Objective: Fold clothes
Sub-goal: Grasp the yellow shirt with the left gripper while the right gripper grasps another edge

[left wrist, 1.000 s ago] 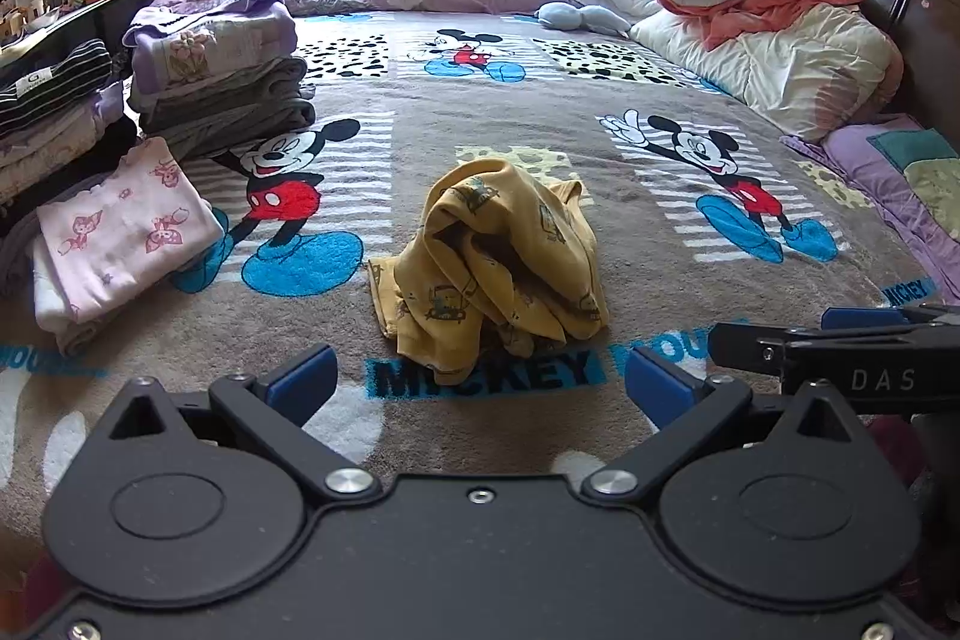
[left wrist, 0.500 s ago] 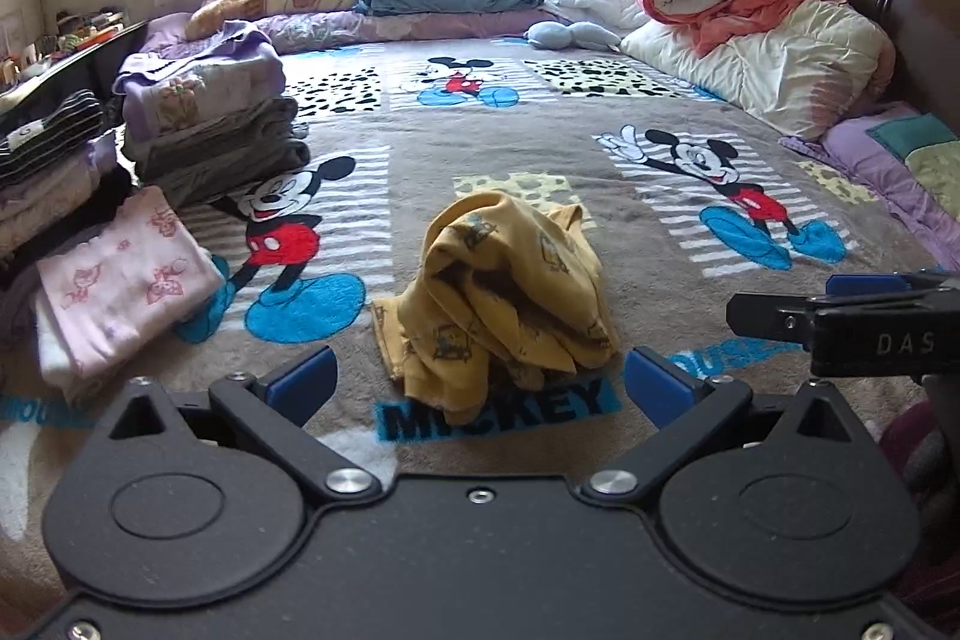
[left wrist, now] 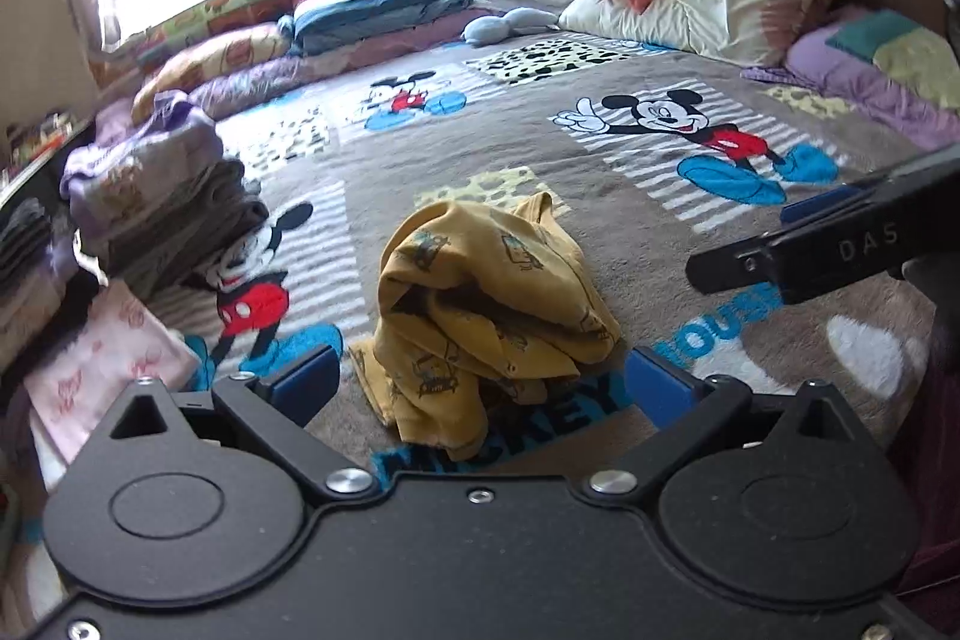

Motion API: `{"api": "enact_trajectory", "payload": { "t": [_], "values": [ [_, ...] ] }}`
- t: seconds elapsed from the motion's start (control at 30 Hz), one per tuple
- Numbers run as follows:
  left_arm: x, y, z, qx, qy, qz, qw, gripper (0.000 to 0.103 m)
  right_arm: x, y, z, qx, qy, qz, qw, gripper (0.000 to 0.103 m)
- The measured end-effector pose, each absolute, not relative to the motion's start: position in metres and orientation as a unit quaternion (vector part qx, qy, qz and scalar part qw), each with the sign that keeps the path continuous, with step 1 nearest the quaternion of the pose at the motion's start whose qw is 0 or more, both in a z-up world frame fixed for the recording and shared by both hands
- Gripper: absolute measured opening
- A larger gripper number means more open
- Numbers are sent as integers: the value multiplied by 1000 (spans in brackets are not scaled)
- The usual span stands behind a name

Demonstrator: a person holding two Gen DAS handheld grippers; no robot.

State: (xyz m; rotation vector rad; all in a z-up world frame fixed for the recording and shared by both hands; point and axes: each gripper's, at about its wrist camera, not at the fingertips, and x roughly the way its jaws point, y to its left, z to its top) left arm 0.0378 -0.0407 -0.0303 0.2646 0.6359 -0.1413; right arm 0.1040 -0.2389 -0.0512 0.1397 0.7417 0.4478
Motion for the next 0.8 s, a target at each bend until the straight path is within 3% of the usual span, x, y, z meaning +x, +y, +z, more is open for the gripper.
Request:
{"api": "enact_trajectory", "payload": {
  "t": [0.2, 0.57, 0.8],
  "values": [
    [48, -56, -50, 167, 306, -101, 932, 93, 118, -243, -74, 80, 362, 244, 896, 103],
    [75, -80, -100, 242, 322, -138, 905, 56, 140, -267, -118, 136, 353, 245, 893, 99],
    [87, -96, -125, 301, 316, -149, 887, 46, 144, -284, -138, 157, 343, 235, 896, 96]
  ]
}}
